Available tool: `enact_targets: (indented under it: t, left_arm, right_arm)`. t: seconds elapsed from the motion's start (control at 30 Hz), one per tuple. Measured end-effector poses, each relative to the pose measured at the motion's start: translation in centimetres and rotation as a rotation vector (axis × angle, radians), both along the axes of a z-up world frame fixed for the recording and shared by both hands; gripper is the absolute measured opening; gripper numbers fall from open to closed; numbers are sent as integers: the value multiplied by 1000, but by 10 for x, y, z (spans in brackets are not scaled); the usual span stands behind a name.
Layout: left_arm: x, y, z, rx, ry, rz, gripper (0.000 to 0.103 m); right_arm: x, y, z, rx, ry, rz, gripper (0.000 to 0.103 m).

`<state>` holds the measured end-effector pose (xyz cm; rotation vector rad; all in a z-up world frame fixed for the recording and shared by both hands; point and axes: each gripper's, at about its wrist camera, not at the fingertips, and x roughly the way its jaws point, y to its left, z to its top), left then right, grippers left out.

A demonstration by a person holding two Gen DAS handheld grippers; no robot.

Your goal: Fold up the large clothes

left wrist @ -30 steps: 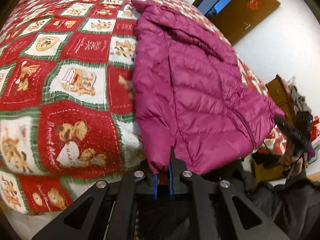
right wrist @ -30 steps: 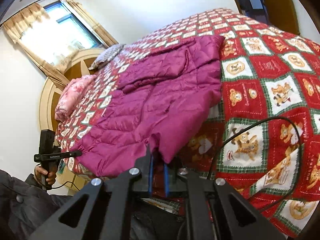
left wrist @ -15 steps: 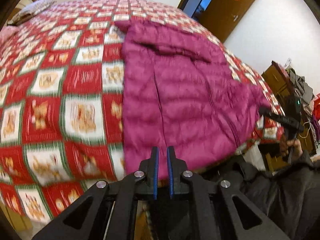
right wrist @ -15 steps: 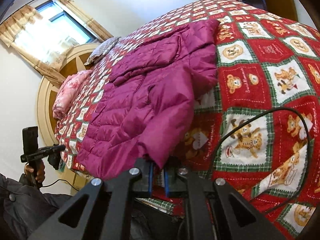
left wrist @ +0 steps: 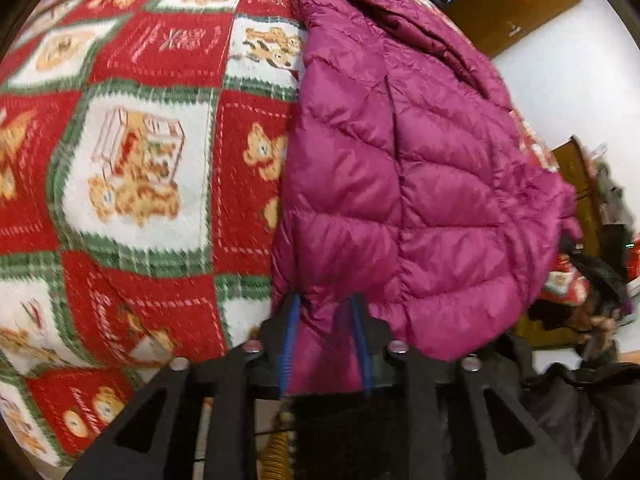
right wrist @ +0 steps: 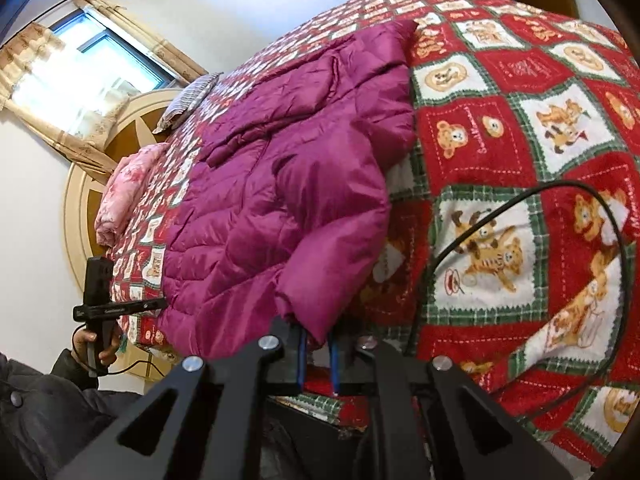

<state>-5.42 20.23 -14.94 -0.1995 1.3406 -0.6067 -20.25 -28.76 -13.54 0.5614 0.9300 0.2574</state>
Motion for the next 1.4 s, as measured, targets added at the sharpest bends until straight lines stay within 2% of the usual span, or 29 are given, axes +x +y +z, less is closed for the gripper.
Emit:
enact_targets:
  t: [0.1, 0.17, 0.27, 0.37, 0.43, 0.5, 0.57, 0.6, 0.63, 0.67, 0.7, 0.73, 0.77, 0.83, 0.9, 1.0, 1.07, 1.2, 1.4]
  left_arm:
    - [-6, 11, 6, -43, -22, 58, 46]
    - [-9, 14, 10, -19, -63, 79, 71]
    - [-9, 5, 8, 29, -66, 46, 77]
    - [-10, -12, 5, 110, -88, -4, 78]
    - [-11, -17, 4, 136, -107, -15, 78]
    - [-12, -18, 3, 128, -115, -1, 78]
    - [-10, -11, 2, 41, -80, 40, 78]
    - [-9, -8, 1, -3, -62, 54, 73]
    - [-8, -6, 0, -30, -47, 63, 52]
    - [-7, -6, 0, -55, -30, 69, 20]
    - [-6, -5, -2, -88, -8, 78, 12]
    - [-6, -2, -4, -124, 6, 88, 11]
    - [-6, -1, -5, -150, 8, 90, 9]
    - [-10, -6, -1, -169, -2, 81, 8]
    - [-14, -13, 6, -220, -16, 71, 7]
    - [-16, -20, 26, -316, -64, 51, 5]
    - [-18, -22, 34, -334, -88, 39, 5]
    - [-19, -26, 44, -347, -119, 26, 4]
    - [-35, -14, 73, -432, -197, -21, 3]
  right_arm:
    - [6, 0, -8, 5, 31, -3, 15]
    - [7, 1, -11, 7, 48, -2, 16]
    - [8, 1, -15, 2, 70, 1, 16]
    - [7, 0, -20, 15, 90, 3, 21]
    - [7, 0, -26, 23, 117, 5, 35]
    - [6, 1, -31, 34, 140, 0, 74]
    - [6, 1, -35, 67, 138, -3, 79]
    - [8, 1, -37, 91, 137, 2, 79]
    - [9, 1, -39, 115, 140, 6, 79]
    - [11, 2, -41, 136, 142, 10, 78]
    - [12, 2, -41, 142, 138, 16, 63]
    - [12, 3, -41, 139, 130, 20, 48]
    - [12, 5, -40, 115, 127, 31, 15]
    - [10, 8, -39, 92, 127, 48, 13]
    - [2, 9, -30, 73, 84, 60, 13]
    - [-5, 6, -19, 119, 16, 59, 12]
    - [-10, 2, -9, 148, -36, 47, 12]
    - [-17, 5, 3, 134, -90, 42, 11]
    - [-42, 9, 29, 140, -212, 81, 10]
